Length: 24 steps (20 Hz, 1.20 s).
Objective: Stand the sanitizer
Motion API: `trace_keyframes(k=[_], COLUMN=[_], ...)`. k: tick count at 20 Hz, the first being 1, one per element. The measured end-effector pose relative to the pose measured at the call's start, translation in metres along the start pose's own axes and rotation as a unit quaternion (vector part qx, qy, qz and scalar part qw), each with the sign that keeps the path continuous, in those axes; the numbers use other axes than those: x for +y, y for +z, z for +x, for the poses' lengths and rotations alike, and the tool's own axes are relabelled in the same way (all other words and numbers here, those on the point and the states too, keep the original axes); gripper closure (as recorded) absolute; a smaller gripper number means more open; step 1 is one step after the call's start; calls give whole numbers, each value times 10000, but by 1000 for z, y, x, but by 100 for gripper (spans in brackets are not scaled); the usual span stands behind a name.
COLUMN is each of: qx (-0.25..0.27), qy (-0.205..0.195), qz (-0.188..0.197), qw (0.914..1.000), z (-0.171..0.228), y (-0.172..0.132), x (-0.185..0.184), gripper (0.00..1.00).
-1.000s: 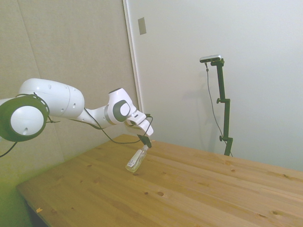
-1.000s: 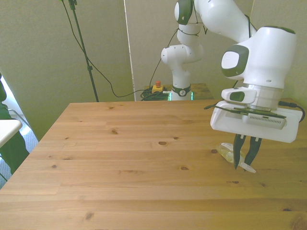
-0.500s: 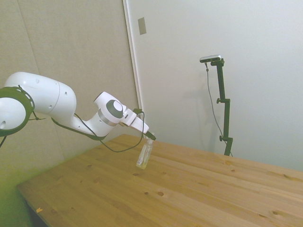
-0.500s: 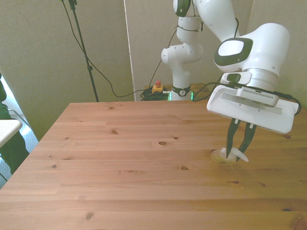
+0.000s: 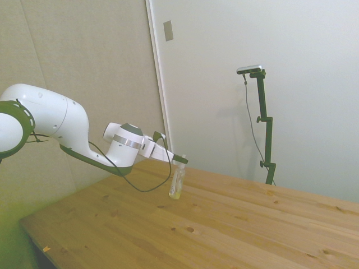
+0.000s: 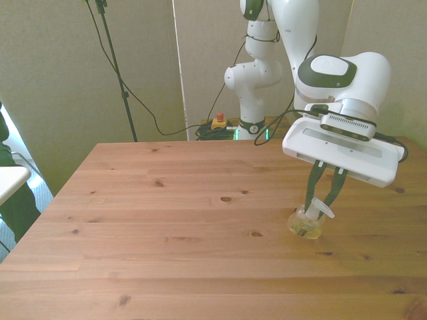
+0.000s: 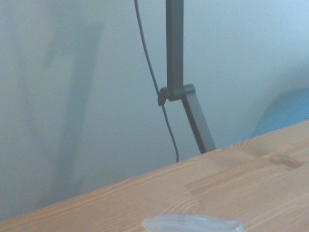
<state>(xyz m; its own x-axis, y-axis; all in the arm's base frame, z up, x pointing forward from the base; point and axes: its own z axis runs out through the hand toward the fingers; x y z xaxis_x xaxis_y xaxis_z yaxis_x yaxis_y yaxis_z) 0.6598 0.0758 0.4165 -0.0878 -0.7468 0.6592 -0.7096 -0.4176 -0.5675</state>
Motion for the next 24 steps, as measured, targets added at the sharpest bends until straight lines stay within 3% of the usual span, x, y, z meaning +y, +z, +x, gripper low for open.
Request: trace_keyframes(k=[5, 12, 13, 24], qx=[560, 610, 601, 451], qy=[179, 100, 101, 113], qz=[303, 309, 308, 274], qw=[9978, 9976, 9977, 9985], z=[-7, -21, -21, -14], y=[-12, -18, -18, -25], x=[6, 11, 11, 23], gripper=[100, 100, 0, 0])
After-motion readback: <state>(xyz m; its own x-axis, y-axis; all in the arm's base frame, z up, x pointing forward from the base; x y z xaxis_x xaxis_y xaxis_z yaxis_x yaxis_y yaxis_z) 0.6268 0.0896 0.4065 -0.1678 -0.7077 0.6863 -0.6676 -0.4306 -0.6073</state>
